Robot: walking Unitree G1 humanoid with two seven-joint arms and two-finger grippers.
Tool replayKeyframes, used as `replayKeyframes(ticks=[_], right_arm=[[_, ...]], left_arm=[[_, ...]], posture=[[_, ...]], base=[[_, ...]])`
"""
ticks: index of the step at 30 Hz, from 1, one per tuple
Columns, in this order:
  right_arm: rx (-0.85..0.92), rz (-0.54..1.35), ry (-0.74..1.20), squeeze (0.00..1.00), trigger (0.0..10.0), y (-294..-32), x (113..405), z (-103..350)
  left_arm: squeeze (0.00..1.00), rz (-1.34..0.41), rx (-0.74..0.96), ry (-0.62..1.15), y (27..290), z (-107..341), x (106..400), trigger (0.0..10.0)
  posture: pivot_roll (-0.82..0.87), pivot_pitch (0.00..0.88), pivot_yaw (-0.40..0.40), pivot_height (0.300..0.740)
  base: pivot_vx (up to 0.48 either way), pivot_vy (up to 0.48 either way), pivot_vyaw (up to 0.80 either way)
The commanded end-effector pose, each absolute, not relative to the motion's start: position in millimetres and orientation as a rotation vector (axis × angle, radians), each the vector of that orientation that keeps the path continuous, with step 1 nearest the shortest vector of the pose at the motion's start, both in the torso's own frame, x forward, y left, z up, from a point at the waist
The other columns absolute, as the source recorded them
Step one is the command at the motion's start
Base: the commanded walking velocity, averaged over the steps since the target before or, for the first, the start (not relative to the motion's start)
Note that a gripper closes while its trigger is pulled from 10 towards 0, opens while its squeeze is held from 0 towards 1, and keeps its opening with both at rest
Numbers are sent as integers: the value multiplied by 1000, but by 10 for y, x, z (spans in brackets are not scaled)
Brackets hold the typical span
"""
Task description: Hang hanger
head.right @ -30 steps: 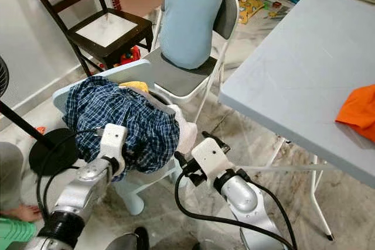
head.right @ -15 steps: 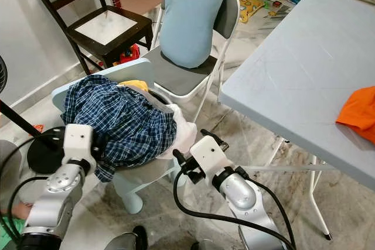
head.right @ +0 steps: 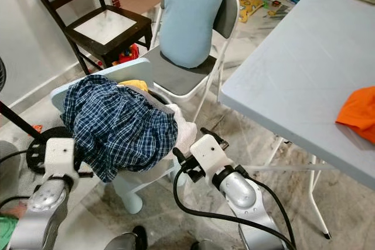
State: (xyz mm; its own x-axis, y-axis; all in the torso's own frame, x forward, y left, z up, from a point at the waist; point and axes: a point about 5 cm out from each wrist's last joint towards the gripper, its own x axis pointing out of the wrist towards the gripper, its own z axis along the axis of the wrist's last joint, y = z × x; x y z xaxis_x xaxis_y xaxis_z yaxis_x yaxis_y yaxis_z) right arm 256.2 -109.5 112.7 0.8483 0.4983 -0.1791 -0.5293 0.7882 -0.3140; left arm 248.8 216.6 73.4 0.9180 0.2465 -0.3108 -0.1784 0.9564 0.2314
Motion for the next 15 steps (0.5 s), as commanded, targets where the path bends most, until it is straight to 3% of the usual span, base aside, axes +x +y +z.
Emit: replayKeyframes(ticks=[1, 7, 12, 13, 14, 15], right_arm=[[-363, 560, 106, 0, 10000, -1100, 2556, 1080], [-364, 572, 97, 0, 10000, -1058, 2578, 1092], [-365, 573, 91, 0, 10000, -1048, 2586, 1102], [-364, 572, 90, 0, 10000, -1047, 2587, 1103], [-364, 571, 90, 0, 10000, -1046, 2586, 1103], [-367, 571, 87, 0, 10000, -1039, 2578, 1105]], left_arm=[[0, 226, 244, 275, 2143, 862, 2501, 0], [0, 133, 249, 78, 1816, 1310, 2854, 0], [0, 31, 191, 108, 1588, 1267, 3064, 0], [0, 22, 181, 126, 1541, 1228, 3108, 4627], [0, 21, 174, 139, 1500, 1195, 3151, 10000], [1000, 4, 156, 148, 1396, 1161, 3243, 10000]], posture=[[-9, 191, -41, 740], [-10, 186, -45, 740], [-22, 185, -42, 740], [-22, 185, -42, 740], [-29, 184, -38, 740], [-41, 184, -35, 740]], base=[[0, 0, 0], [0, 0, 0], [0, 0, 0], [0, 0, 0], [0, 0, 0], [0, 0, 0]])
